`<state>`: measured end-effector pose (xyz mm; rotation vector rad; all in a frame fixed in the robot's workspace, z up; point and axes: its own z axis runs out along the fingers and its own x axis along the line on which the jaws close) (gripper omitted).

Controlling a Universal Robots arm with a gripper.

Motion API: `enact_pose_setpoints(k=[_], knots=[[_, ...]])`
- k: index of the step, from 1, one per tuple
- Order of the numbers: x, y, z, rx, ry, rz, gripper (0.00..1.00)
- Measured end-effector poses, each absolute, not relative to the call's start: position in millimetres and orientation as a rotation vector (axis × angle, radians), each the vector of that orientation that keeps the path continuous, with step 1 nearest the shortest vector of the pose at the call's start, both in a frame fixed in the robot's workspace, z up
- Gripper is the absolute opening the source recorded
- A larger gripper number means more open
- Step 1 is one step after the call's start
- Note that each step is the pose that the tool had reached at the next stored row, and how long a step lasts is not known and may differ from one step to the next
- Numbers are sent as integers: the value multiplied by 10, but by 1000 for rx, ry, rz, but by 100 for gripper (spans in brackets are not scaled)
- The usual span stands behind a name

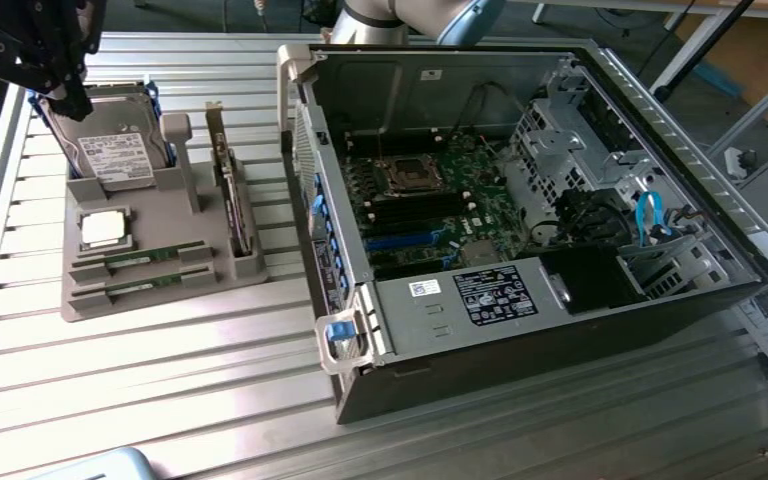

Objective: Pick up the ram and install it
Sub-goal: 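Pick up the ram and move it above insertion slot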

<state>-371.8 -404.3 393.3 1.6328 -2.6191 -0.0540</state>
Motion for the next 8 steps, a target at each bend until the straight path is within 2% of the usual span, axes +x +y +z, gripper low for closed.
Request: enact_pose_setpoints(k=[8], knots=[[-3718,-4043,3933,1810,-2495,-49,11]])
